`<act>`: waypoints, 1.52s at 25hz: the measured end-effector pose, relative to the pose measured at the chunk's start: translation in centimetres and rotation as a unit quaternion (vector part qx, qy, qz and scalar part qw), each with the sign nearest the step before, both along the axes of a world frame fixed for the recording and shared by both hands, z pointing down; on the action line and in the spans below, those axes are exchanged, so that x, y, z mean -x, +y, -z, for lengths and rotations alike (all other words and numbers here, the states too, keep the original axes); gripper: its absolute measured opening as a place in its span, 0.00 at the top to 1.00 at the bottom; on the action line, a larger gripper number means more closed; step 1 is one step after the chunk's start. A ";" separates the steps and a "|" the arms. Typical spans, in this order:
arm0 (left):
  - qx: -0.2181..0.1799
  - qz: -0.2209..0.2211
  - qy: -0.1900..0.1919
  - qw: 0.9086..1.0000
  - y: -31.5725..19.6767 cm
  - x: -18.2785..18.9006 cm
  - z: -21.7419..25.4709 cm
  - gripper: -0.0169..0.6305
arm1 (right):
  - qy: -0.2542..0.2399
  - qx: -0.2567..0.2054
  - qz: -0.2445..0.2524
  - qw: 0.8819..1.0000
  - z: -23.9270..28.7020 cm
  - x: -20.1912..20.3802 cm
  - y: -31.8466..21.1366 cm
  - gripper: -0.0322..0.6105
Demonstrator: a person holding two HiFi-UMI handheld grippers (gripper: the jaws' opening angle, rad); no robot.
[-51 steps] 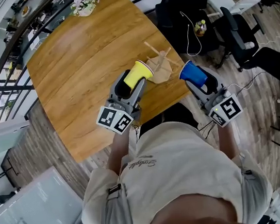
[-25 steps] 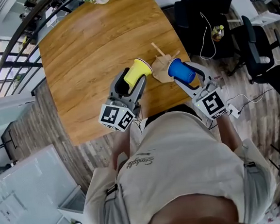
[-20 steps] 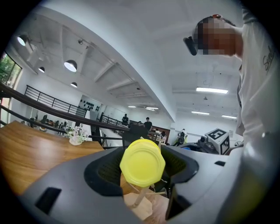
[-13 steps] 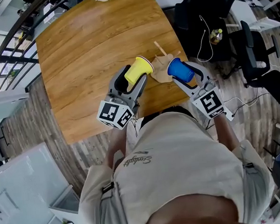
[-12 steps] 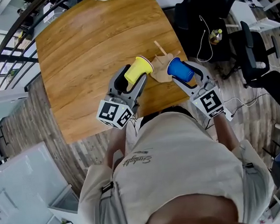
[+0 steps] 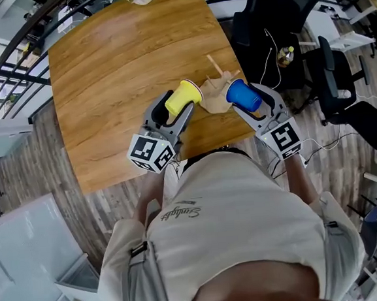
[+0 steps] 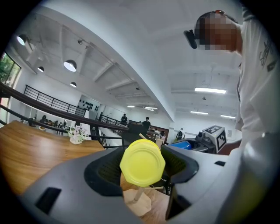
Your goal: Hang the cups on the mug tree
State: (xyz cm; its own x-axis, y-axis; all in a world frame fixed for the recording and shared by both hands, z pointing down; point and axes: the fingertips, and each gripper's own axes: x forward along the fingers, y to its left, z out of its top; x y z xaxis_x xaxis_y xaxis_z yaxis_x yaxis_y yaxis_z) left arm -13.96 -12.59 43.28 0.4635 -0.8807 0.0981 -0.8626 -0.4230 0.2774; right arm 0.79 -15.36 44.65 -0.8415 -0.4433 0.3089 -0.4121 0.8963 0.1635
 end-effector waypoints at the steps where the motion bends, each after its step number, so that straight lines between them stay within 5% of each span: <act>1: 0.000 -0.002 -0.001 1.000 0.0 -0.1 0.0 0.55 | -0.009 0.009 -0.003 1.000 0.0 -0.1 -0.2 0.53; 22: -0.007 -0.007 -0.017 1.000 -0.1 -0.1 1.5 0.55 | -0.082 0.012 0.005 0.997 3.4 -0.4 -0.2 0.48; 33: -0.011 -0.020 -0.019 1.000 -0.1 -0.2 1.7 0.55 | -0.144 -0.037 -0.044 0.988 7.2 -2.9 0.1 0.96; 38: -0.009 -0.028 -0.032 0.999 -0.1 -0.5 1.7 0.55 | -0.149 -0.048 -0.047 0.986 8.1 -3.2 0.8 0.96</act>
